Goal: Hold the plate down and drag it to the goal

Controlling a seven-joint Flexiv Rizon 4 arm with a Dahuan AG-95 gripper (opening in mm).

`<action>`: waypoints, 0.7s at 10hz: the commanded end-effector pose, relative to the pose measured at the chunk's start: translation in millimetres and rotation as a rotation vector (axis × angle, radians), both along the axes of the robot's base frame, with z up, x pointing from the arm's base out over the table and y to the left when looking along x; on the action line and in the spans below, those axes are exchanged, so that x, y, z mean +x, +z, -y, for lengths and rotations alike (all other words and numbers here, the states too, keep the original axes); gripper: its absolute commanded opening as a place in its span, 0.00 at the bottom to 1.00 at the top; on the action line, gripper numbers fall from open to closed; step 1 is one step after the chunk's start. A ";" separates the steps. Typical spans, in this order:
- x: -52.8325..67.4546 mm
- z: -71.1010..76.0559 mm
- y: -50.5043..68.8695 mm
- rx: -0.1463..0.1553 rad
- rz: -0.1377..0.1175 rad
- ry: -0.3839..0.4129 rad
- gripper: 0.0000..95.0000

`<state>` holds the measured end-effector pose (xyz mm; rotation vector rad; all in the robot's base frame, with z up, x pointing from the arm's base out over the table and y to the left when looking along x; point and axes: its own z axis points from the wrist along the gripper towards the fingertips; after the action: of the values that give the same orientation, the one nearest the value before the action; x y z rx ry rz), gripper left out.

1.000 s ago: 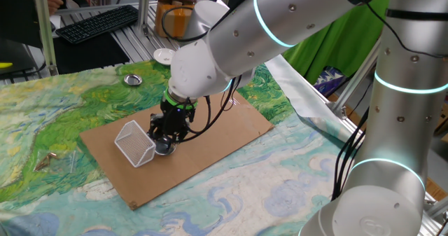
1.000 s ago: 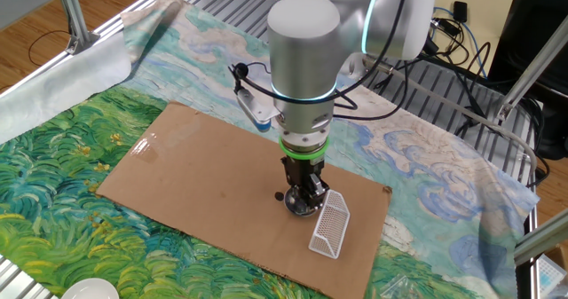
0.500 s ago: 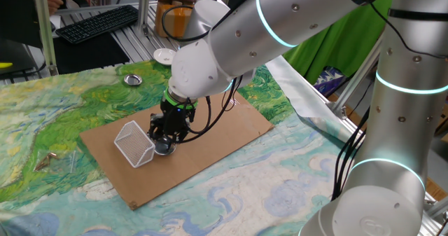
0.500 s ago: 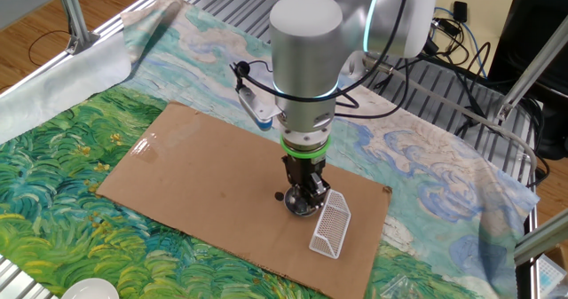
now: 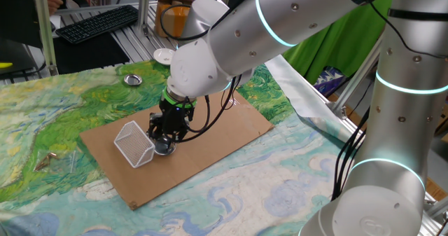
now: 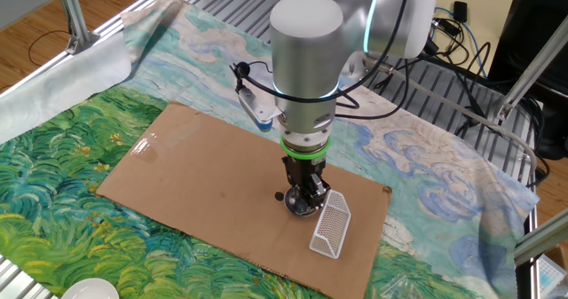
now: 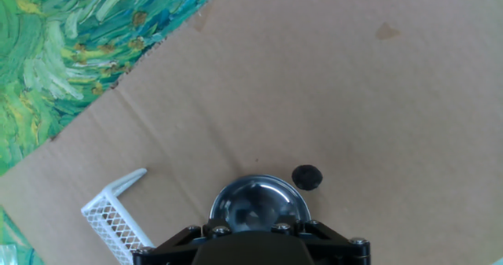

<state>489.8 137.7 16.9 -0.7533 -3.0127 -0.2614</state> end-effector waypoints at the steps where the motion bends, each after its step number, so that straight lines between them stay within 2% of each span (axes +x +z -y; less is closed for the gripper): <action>1: -0.3 0.6 0.5 -0.010 0.002 0.007 0.40; 3: -0.2 0.7 0.6 -0.026 0.002 0.014 0.40; 6: 0.3 1.3 0.2 -0.029 0.000 0.019 0.40; 7: 0.8 2.0 -0.4 -0.024 -0.001 0.027 0.20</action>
<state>490.3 135.0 17.0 -0.7094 -3.0271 -0.2267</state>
